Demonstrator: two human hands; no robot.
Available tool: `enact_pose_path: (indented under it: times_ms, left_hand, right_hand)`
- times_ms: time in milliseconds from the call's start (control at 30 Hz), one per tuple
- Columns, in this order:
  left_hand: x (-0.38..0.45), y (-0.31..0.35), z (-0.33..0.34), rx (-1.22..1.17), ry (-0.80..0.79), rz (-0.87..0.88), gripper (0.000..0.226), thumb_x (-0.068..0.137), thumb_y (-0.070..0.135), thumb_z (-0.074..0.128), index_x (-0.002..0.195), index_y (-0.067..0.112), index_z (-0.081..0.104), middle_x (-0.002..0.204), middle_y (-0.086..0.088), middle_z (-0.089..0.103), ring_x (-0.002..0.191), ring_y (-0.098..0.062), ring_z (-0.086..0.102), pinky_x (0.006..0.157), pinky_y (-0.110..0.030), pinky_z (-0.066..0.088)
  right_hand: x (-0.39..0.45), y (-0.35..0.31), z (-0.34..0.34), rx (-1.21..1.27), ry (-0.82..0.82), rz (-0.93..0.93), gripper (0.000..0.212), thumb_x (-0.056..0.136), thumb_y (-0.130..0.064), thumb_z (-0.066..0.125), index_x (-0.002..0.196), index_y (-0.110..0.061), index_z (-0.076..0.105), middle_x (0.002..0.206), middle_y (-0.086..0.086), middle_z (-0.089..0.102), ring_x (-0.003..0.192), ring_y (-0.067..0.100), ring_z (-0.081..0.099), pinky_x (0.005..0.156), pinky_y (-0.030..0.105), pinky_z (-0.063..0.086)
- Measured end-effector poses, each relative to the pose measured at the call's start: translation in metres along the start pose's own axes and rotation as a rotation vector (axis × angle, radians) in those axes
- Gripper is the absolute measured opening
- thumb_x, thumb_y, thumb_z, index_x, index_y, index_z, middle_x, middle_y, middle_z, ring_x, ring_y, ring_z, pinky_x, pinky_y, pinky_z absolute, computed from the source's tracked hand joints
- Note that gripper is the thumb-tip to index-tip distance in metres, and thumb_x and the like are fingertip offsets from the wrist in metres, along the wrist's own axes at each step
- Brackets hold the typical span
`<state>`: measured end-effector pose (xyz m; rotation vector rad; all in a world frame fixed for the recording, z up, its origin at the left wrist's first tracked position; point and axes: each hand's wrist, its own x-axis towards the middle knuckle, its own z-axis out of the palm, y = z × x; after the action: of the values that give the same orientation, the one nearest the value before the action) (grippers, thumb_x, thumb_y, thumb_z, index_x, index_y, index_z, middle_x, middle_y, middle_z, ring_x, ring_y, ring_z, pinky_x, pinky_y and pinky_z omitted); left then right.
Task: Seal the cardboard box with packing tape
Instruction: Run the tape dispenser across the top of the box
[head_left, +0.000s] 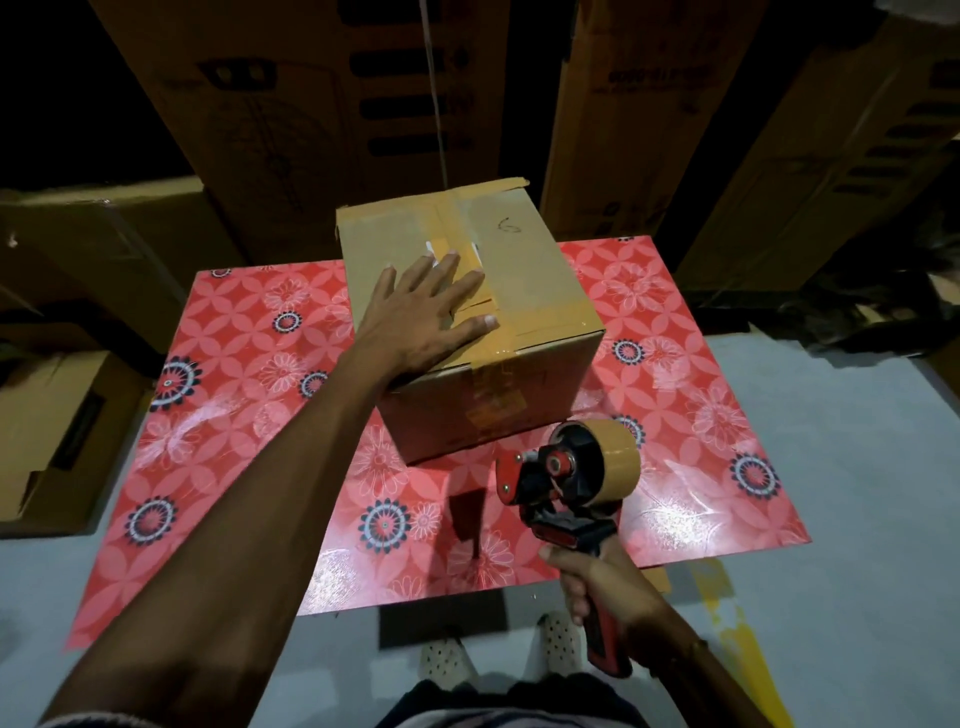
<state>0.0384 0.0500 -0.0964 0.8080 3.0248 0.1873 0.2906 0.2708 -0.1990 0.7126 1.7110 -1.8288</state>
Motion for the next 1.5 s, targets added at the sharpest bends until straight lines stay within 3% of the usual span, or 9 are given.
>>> enact_pose_path:
  times_ms: [233,400,500,633,767,867,1167,1300,1500]
  left_hand:
    - [-0.009,0.002,-0.008,-0.107,0.291,0.010,0.059,0.101,0.055,0.031,0.141,0.018,0.053,0.148,-0.012,0.051,0.131,-0.032,0.049,0.103,-0.047,0.040]
    - [-0.056,0.034,0.008,-0.077,0.491,-0.025,0.043,0.100,0.041,0.049,0.130,0.014,0.063,0.145,-0.013,0.053,0.125,-0.032,0.052,0.099,-0.045,0.043]
    - [-0.094,0.067,0.031,-0.112,0.623,-0.120,0.026,0.094,0.026,0.060,0.113,0.010,0.069,0.122,-0.012,0.063,0.106,-0.030,0.055,0.085,-0.042,0.045]
    - [-0.117,0.116,0.087,-0.345,0.336,-0.157,0.019,0.097,0.028,0.054,0.099,0.015,0.068,0.095,0.000,0.064,0.086,-0.014,0.051,0.071,-0.035,0.043]
    - [-0.099,0.158,0.116,-1.045,-0.210,-0.490,0.018,0.098,0.032,0.059,0.101,0.018,0.070,0.097,0.002,0.070,0.090,-0.014,0.064,0.078,-0.027,0.050]
    - [-0.077,0.193,0.121,-1.416,-0.419,-0.716,0.025,0.098,0.040,0.059,0.102,0.017,0.066,0.101,-0.002,0.066,0.094,-0.018,0.062,0.078,-0.032,0.050]
    - [-0.028,0.261,0.133,-1.763,-0.384,-1.028,0.029,0.092,0.040,0.068,0.102,0.019,0.049,0.083,0.002,0.065,0.078,-0.015,0.060,0.071,-0.033,0.051]
    - [-0.011,0.273,0.144,-1.928,-0.298,-1.067,0.030,0.090,0.031,0.071,0.106,0.006,0.063,0.069,-0.008,0.067,0.066,-0.022,0.066,0.066,-0.033,0.054]
    - [0.015,0.276,0.149,-1.972,-0.224,-1.114,0.025,0.092,0.024,0.069,0.090,0.000,0.066,0.057,-0.009,0.053,0.042,-0.021,0.057,0.043,-0.026,0.049]
  right_hand:
    - [-0.002,-0.019,-0.022,0.124,-0.101,0.005,0.029,0.084,-0.018,0.078,0.088,-0.011,0.050,0.054,0.002,0.041,0.044,0.018,0.036,0.048,0.030,0.033]
    - [0.001,-0.024,-0.037,0.111,-0.137,0.012,0.024,0.085,-0.015,0.076,0.085,-0.010,0.053,0.055,0.003,0.039,0.044,0.018,0.034,0.048,0.029,0.033]
    - [0.004,-0.025,-0.047,0.161,-0.192,0.042,0.025,0.086,-0.013,0.075,0.087,-0.009,0.050,0.055,0.005,0.038,0.042,0.018,0.035,0.046,0.029,0.036]
    - [0.016,-0.026,-0.064,0.274,-0.280,0.132,0.021,0.085,-0.016,0.074,0.082,-0.014,0.053,0.057,0.002,0.036,0.041,0.015,0.037,0.046,0.028,0.035]
    - [0.029,-0.030,-0.084,0.360,-0.294,0.239,0.014,0.088,-0.016,0.068,0.096,-0.015,0.057,0.054,-0.002,0.039,0.039,0.012,0.039,0.042,0.027,0.037]
    - [0.039,-0.033,-0.099,0.456,-0.334,0.308,0.018,0.082,-0.020,0.072,0.070,-0.013,0.061,0.047,-0.004,0.041,0.035,0.010,0.041,0.038,0.025,0.038]
    - [0.072,-0.040,-0.151,0.676,-0.477,0.363,0.040,0.068,-0.017,0.088,0.063,-0.015,0.048,0.040,-0.002,0.044,0.030,0.011,0.044,0.036,0.023,0.041]
    - [0.082,-0.045,-0.162,0.664,-0.487,0.356,0.038,0.069,-0.019,0.087,0.061,-0.014,0.050,0.039,-0.002,0.044,0.029,0.010,0.043,0.036,0.023,0.040]
    - [0.094,-0.072,-0.171,0.341,-0.255,0.322,0.031,0.090,-0.032,0.068,0.071,-0.009,0.061,0.048,0.003,0.053,0.038,0.015,0.053,0.042,0.024,0.047]
